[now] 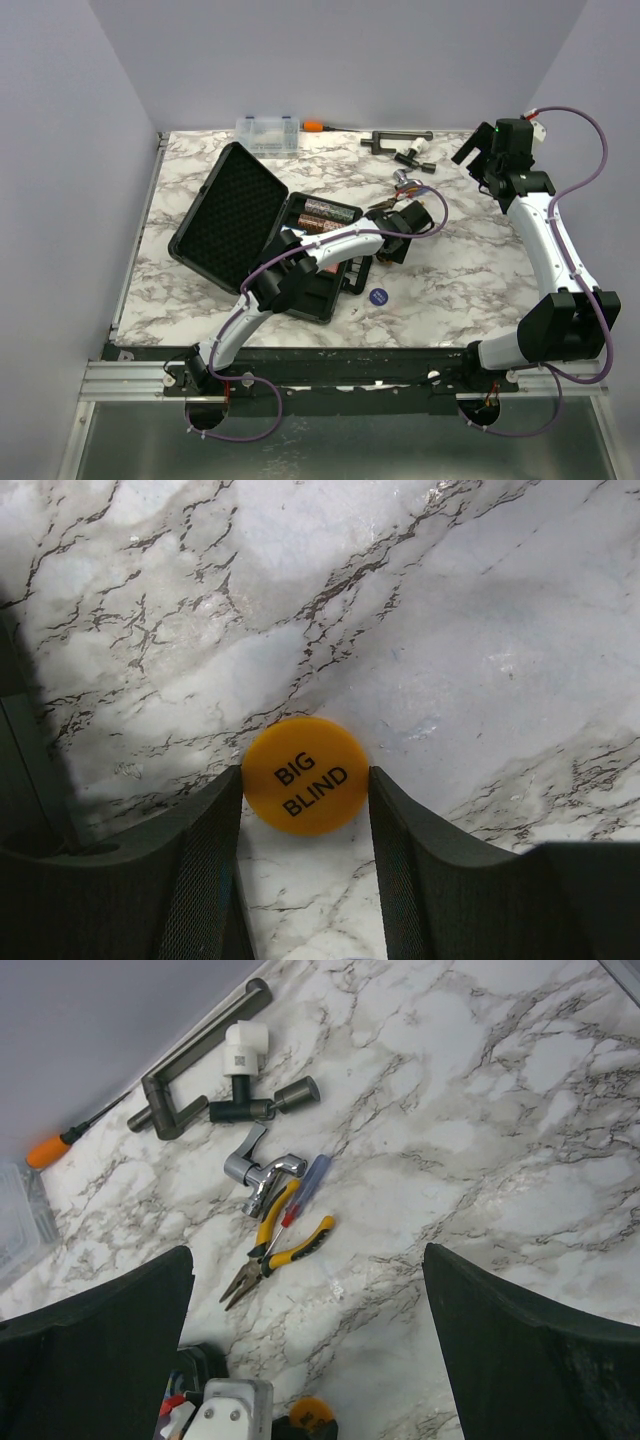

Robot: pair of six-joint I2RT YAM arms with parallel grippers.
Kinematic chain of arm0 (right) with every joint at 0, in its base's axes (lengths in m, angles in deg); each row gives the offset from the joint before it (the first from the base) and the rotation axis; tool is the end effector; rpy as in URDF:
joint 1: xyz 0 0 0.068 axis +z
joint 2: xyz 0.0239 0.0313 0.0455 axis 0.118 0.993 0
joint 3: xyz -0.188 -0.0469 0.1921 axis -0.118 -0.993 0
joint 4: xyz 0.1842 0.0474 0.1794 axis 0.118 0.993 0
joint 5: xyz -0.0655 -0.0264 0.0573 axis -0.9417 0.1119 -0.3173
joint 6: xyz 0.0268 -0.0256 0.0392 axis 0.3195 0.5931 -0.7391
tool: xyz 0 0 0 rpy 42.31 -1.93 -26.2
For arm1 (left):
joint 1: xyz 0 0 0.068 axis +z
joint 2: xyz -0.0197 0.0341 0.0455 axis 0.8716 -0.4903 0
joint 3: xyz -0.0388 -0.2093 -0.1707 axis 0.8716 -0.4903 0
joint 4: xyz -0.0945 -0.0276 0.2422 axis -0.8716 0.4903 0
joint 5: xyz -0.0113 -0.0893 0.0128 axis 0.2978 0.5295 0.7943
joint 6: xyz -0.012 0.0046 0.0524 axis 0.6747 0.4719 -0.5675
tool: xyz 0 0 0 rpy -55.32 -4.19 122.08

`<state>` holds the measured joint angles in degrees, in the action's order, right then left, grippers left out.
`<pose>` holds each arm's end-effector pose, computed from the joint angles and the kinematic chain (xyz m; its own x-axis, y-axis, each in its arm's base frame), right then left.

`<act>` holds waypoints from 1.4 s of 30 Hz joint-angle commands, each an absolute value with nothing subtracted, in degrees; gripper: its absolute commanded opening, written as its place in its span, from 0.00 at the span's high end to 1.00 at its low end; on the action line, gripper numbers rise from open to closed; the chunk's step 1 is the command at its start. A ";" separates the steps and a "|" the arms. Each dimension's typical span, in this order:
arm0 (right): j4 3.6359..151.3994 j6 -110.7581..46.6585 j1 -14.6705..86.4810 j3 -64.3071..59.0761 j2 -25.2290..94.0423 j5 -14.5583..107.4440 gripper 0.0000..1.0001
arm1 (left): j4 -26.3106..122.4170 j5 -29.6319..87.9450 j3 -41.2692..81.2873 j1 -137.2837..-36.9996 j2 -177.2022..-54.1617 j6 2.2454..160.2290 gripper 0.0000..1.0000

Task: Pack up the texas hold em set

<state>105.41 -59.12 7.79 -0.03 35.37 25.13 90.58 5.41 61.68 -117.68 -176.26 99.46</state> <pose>0.3239 -0.0026 0.3605 -0.3419 0.5357 -0.7721 0.4494 0.8148 0.3663 0.2851 -0.4222 0.1641 -0.7876 0.3342 -0.5176 0.4035 0.9147 -0.0233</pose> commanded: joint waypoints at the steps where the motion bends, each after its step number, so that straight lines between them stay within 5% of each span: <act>1: 104.51 -58.38 7.49 -1.17 33.89 26.06 0.00 | 97.83 6.14 57.39 -118.73 -179.65 100.81 0.60; 42: 104.34 -58.12 7.52 -1.43 33.24 26.61 0.00 | 96.89 3.47 53.54 -120.75 -160.60 100.11 0.59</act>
<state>105.17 -59.04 7.79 -0.69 34.95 25.50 96.22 5.69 54.25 -120.39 -164.61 100.51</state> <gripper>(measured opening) 0.998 0.494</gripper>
